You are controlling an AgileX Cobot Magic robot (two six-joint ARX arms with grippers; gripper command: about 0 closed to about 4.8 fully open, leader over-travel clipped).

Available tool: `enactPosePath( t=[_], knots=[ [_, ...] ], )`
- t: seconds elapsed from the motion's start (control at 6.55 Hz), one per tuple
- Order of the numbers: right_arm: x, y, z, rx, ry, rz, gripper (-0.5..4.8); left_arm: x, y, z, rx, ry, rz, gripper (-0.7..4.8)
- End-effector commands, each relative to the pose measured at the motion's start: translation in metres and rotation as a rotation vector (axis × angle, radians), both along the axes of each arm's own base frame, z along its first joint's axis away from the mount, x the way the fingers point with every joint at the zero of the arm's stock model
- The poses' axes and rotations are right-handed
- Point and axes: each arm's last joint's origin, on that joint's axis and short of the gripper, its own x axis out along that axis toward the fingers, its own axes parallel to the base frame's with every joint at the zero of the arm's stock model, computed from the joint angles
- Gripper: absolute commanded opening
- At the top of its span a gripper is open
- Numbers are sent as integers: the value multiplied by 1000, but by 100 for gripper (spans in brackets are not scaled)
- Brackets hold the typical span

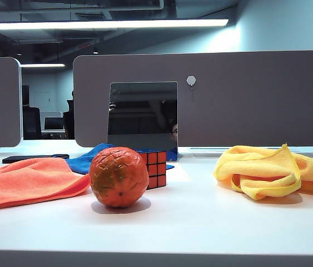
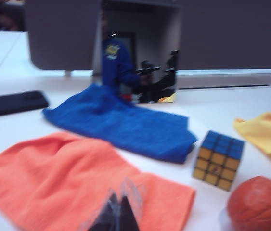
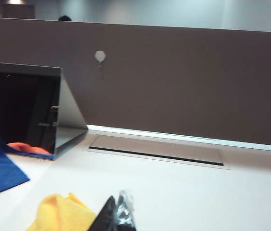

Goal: Pick up a rag that is the same color as the top surface of the Rubik's Cube and cover the cube with it.

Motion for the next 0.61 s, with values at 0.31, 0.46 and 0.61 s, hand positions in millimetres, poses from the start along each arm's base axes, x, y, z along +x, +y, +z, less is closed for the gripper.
enactPosePath(
  t=[0.31, 0.46, 0.61],
  knots=[
    [-14, 4, 29, -36, 63, 126, -5, -3, -4, 10, 30, -114, -150, -6],
    [-21, 6, 47, -102, 120, 188, -5, -4, -9, 12, 36, -133, -204, -5],
    [-23, 7, 68, -141, 155, 212, -5, -5, -15, 12, 34, -137, -222, -6]
  ],
)
